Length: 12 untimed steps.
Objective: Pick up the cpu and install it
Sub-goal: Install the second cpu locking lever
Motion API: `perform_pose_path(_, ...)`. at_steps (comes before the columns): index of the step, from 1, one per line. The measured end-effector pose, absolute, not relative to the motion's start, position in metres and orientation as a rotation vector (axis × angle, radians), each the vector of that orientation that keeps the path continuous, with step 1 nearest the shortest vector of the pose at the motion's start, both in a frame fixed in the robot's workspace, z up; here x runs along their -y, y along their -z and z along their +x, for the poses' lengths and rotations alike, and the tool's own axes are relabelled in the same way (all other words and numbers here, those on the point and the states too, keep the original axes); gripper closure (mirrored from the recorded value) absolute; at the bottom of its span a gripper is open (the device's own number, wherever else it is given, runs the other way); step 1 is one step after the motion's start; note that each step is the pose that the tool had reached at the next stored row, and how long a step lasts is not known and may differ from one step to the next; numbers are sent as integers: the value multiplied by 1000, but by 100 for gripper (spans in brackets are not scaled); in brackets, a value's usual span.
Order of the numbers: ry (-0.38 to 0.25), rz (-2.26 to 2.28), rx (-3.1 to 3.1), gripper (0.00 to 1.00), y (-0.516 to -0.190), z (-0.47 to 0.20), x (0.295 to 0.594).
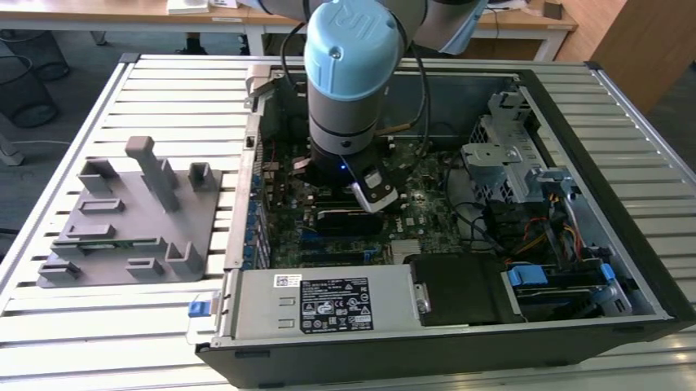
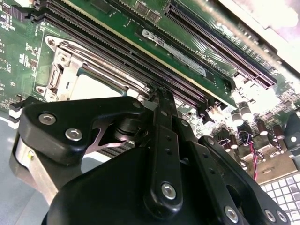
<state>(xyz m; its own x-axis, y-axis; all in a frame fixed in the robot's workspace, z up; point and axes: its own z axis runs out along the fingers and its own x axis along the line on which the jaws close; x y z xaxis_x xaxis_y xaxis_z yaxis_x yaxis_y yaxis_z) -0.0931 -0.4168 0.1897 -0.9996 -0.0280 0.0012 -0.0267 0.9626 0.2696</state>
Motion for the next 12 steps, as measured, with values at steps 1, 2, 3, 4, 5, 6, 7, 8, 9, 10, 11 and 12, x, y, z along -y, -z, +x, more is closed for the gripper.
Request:
perform_pose_path(1,427,43,3107,89,-190,-93,417)
perform_pose_path(2,427,43,3107,89,-190,-94,417)
perform_pose_path(3,427,43,3107,89,-190,-94,417)
perform_pose_path(4,427,43,3107,89,-190,-94,417)
perform_pose_path(5,427,43,3107,89,-190,-94,417)
perform_pose_path(6,428,43,3107,89,-190,-94,416)
perform_pose_path(7,428,43,3107,89,-190,-94,416)
perform_pose_path(8,428,43,3107,89,-190,-94,416)
perform_pose_path(9,427,43,3107,89,-191,-95,416)
perform_pose_path(10,427,43,3107,89,-191,-95,415)
perform_pose_path(11,427,43,3107,89,-191,-95,415)
perform_pose_path(12,427,43,3107,89,-191,-95,415)
